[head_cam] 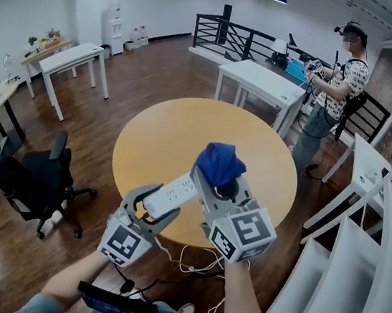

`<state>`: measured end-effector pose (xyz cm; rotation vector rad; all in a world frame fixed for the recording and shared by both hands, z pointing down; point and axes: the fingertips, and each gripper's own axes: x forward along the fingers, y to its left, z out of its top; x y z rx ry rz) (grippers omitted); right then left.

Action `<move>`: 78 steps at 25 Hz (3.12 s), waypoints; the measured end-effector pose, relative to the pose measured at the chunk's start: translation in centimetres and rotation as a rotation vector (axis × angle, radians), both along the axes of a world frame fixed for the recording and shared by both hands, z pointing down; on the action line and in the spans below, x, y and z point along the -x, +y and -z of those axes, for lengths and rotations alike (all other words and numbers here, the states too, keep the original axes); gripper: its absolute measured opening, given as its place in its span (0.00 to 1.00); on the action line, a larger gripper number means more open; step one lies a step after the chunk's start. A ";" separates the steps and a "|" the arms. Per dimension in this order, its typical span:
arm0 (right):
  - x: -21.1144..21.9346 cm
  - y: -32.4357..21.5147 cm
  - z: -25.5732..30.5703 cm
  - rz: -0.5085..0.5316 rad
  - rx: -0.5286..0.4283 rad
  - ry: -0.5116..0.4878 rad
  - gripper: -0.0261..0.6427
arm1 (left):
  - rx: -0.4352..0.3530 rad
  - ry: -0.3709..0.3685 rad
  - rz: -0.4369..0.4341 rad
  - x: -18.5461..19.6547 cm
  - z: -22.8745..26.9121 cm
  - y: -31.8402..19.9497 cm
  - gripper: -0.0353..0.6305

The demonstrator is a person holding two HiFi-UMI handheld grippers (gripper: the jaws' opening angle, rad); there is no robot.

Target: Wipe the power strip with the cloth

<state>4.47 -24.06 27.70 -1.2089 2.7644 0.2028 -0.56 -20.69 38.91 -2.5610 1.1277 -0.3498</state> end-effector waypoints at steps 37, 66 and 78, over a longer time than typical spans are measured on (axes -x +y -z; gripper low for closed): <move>9.5 5.8 -3.5 0.249 0.081 0.013 0.17 | -0.013 0.009 0.016 0.2 0.8 -0.9 0.47; 3.2 4.5 -3.8 0.087 -0.021 -0.024 0.17 | 0.112 0.219 0.020 2.7 2.3 -1.9 0.47; 0.8 3.2 -3.6 0.036 -0.029 -0.025 0.17 | 0.074 0.198 0.012 2.4 2.6 -1.6 0.47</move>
